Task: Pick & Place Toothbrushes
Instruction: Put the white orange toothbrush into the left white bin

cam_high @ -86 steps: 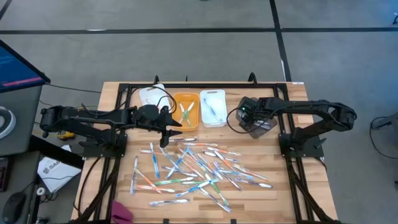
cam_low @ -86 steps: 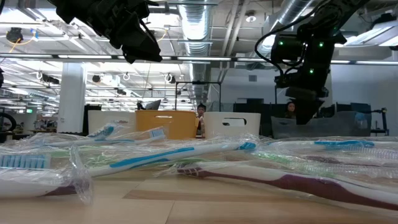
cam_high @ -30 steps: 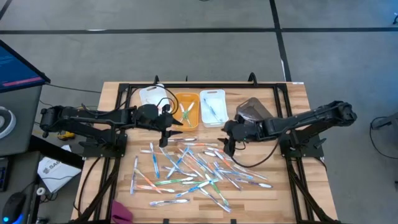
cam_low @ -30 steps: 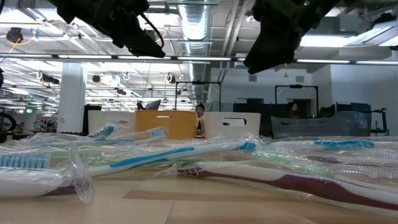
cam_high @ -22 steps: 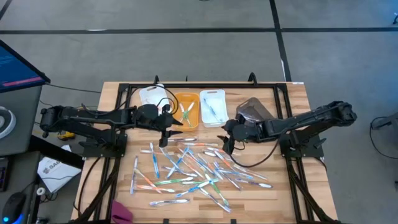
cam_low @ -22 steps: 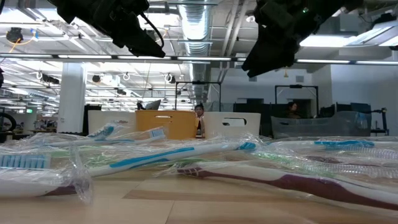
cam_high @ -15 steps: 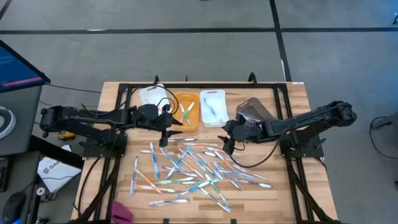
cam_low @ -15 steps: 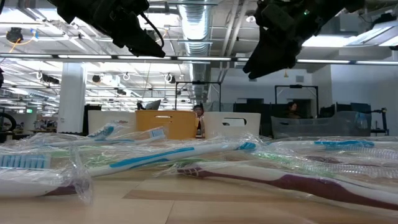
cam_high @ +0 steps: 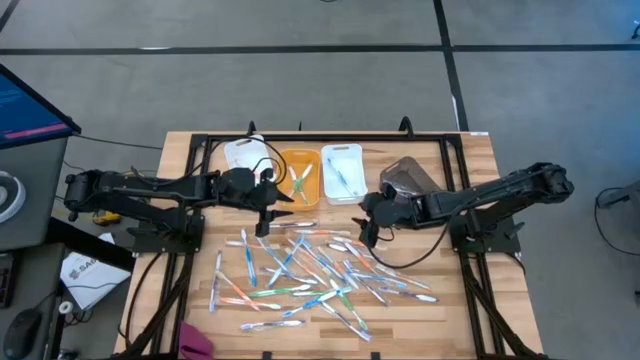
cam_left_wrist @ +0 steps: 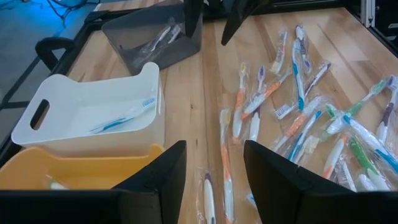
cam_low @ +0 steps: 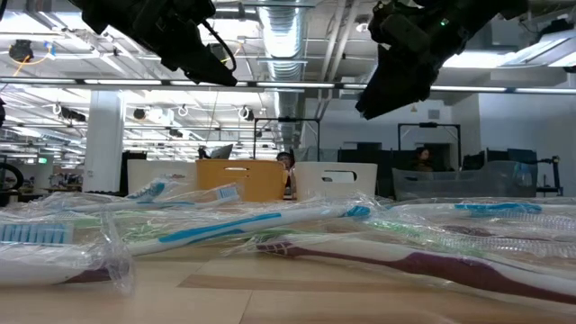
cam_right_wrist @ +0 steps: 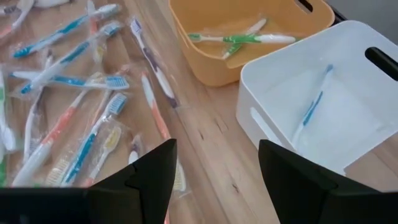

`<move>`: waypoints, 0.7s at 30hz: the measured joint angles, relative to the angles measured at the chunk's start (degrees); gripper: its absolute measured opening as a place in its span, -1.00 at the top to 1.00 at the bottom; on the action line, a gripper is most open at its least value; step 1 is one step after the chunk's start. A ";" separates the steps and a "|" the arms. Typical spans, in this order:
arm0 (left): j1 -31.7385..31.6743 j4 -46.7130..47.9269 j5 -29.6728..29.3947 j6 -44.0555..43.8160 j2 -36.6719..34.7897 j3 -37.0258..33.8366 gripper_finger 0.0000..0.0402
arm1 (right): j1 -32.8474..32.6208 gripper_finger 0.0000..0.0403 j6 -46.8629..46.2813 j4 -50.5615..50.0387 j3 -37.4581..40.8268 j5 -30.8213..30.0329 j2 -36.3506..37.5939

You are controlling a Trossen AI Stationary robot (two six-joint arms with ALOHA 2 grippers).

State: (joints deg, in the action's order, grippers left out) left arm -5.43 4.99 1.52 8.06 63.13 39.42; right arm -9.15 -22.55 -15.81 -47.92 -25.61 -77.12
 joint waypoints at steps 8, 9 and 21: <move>0.77 0.11 0.31 -3.08 0.00 -1.21 0.23 | -0.42 -0.10 0.45 1.02 0.00 0.04 0.00; 1.03 0.14 0.33 -3.75 0.00 -1.66 0.23 | -0.42 -0.10 0.46 1.07 0.00 0.06 0.00; 5.96 -1.43 0.31 -9.14 0.00 -3.67 0.23 | -0.97 -0.10 7.23 -0.92 -0.02 0.59 0.00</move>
State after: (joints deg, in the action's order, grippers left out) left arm 0.53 3.56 1.83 -1.09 63.13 35.75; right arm -10.12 -15.32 -16.73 -47.94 -25.02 -77.12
